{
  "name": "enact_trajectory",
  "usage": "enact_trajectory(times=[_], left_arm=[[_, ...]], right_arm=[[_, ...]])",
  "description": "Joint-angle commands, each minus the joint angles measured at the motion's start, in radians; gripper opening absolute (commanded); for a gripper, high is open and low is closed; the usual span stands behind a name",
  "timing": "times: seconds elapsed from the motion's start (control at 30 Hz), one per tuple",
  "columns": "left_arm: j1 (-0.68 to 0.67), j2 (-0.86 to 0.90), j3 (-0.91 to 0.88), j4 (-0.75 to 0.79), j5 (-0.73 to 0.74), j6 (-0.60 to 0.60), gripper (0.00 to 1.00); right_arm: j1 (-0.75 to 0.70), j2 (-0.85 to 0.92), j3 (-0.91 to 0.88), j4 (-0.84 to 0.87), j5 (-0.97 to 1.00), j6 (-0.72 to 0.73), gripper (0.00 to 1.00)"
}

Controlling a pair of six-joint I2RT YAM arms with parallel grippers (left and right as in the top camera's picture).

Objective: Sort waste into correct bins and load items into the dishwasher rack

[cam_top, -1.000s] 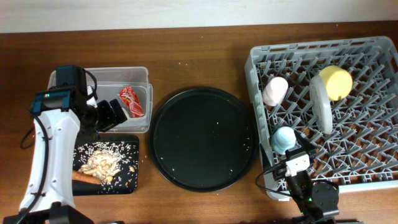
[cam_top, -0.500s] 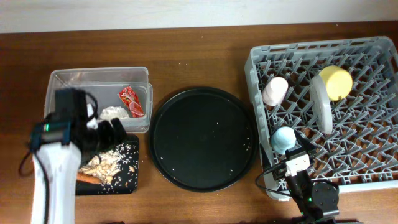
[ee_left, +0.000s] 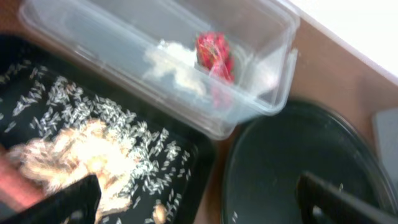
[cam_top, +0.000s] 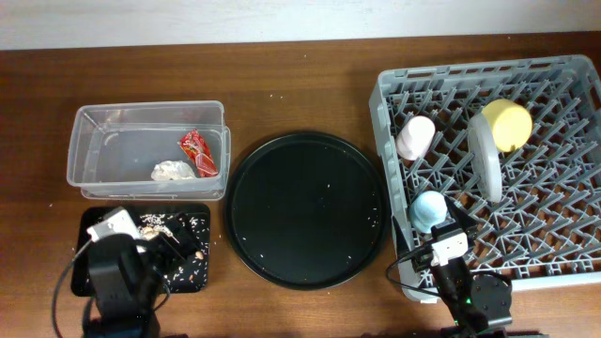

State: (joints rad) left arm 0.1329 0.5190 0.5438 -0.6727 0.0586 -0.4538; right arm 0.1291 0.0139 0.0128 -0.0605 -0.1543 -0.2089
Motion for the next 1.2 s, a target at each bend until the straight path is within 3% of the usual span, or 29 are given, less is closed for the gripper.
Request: enact_trajectory(times=[0.0,0.2,0.57,0.8,1.0,1.17], left_arm=[[-0.034,-0.124,-0.148,0.157,-0.002,-0.027,0.99],[-0.064,-0.264,-0.377,0.451,-0.002,-0.028,0.99],[-0.105,-0.435,-0.504,0.526,-0.076,-0.006,0.99],[-0.182,-0.514,-0.51,0.542,-0.082,0.255,0.99],[-0.2,-0.514,-0.51,0.542,-0.083,0.551,0.99],[-0.148,-0.514,-0.51,0.542,-0.087,0.573,0.99]], right_arm=[[0.008,-0.007,-0.007,-0.004,0.009,0.008,0.98],[0.008,-0.007,-0.007,-0.004,0.009,0.008,0.98],[0.008,-0.007,-0.007,-0.004,0.009,0.008,0.98],[0.008,-0.007,-0.007,-0.004,0.009,0.008,0.99],[0.008,-0.007,-0.007,-0.004,0.009,0.008,0.98],[0.008,-0.006,-0.007,-0.004,0.009,0.008,0.98]])
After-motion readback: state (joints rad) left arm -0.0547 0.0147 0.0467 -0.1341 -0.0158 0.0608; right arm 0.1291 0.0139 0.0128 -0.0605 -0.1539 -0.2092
